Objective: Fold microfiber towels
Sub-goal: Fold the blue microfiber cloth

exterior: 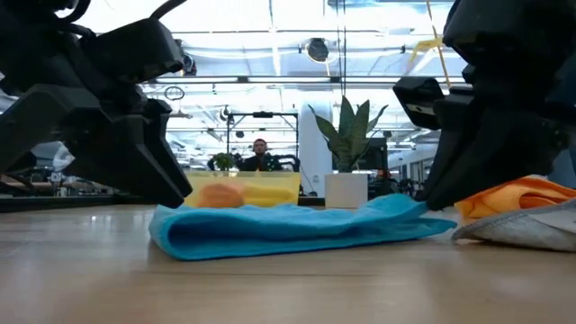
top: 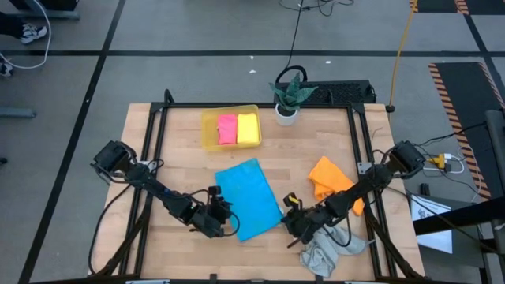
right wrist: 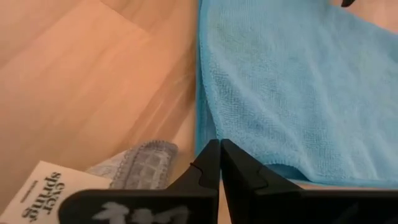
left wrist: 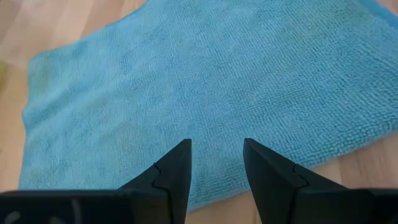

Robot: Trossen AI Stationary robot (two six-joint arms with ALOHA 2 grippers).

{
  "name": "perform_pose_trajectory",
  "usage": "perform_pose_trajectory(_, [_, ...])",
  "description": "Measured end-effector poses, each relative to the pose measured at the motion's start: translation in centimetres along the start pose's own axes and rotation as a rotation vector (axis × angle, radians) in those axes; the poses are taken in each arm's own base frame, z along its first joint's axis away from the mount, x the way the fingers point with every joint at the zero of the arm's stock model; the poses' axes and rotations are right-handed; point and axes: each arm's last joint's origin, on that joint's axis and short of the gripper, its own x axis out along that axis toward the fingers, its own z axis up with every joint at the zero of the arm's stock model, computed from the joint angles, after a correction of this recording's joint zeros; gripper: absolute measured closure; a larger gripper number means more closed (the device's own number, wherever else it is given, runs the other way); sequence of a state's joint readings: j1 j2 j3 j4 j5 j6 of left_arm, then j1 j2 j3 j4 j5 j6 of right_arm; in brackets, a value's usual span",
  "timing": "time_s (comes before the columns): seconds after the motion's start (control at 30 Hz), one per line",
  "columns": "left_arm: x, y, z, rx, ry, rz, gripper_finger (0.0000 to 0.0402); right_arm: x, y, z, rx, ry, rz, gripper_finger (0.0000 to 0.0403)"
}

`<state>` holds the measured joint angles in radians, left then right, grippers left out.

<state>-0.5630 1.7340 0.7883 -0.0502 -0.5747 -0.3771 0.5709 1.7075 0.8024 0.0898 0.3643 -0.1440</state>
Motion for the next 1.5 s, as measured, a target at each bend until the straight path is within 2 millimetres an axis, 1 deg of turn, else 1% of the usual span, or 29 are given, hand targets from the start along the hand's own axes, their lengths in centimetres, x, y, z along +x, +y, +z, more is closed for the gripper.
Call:
perform_pose_trajectory(0.1, [0.0, 0.0, 0.0, 0.0, 0.001, 0.0, 0.0254, 0.0, 0.0, -0.2, -0.001, 0.02, 0.005, 0.0403])
perform_pose_trajectory(0.27, [0.0, 0.1, -0.1, 0.005, 0.006, 0.006, 0.0254, 0.0, 0.2, -0.9, 0.05, 0.088, 0.034, 0.0403])
perform_pose_trajectory(0.43, [0.1, 0.2, -0.1, -0.004, 0.013, 0.013, 0.0254, 0.1, 0.1, -0.8, 0.086, 0.07, 0.058, 0.0401])
perform_pose_trajectory(0.53, [0.1, 0.3, -0.3, -0.004, 0.028, 0.019, 0.0254, 0.1, 0.1, -0.7, 0.091, 0.06, 0.057, 0.0391])
perform_pose_trajectory(0.63, [0.1, 0.4, -0.5, 0.001, 0.051, 0.035, 0.0254, 0.1, 0.1, -0.8, 0.137, 0.075, 0.056, 0.0371])
perform_pose_trajectory(0.77, [0.0, 0.6, -1.0, -0.002, 0.075, 0.084, 0.0254, -0.1, 0.0, -1.0, 0.216, 0.098, 0.054, 0.0326])
perform_pose_trajectory(0.9, [-0.2, 0.5, -1.0, 0.029, 0.05, 0.119, 0.0254, -0.8, -0.3, 0.0, 0.25, 0.02, 0.053, 0.0286])
perform_pose_trajectory(1.0, [-0.1, 0.4, -0.5, 0.052, 0.011, 0.121, 0.0254, -0.9, -0.5, 0.8, 0.215, -0.059, 0.058, 0.0269])
perform_pose_trajectory(1.07, [0.0, 0.5, 0.1, 0.042, -0.031, 0.11, 0.0254, -0.9, -0.5, 0.9, 0.182, -0.073, 0.055, 0.0266])
perform_pose_trajectory(1.17, [0.4, 0.6, 1.0, 0.039, -0.076, 0.055, 0.0254, -0.3, -1.2, 0.5, 0.231, -0.04, 0.003, 0.0275])
perform_pose_trajectory(1.23, [0.6, 0.9, 1.2, 0.031, -0.067, 0.009, 0.0254, 0.3, -1.7, -0.1, 0.288, -0.002, -0.008, 0.0291])
perform_pose_trajectory(1.3, [0.9, 1.2, 1.1, 0.017, -0.033, -0.014, 0.0254, 0.9, -1.9, -0.6, 0.335, 0.033, -0.005, 0.0316])
perform_pose_trajectory(1.4, [1.1, 1.9, 0.5, 0.012, 0.031, 0.033, 0.0254, 1.8, -1.6, -1.1, 0.353, 0.057, 0.012, 0.0362])
perform_pose_trajectory(1.47, [1.3, 2.5, 0.1, 0.02, 0.072, 0.095, 0.0254, 2.3, -1.3, -1.0, 0.362, 0.032, 0.035, 0.039])
perform_pose_trajectory(1.5, [1.3, 2.8, -0.1, 0.025, 0.093, 0.124, 0.0254, 2.7, -1.2, -0.8, 0.375, 0.005, 0.057, 0.0395])
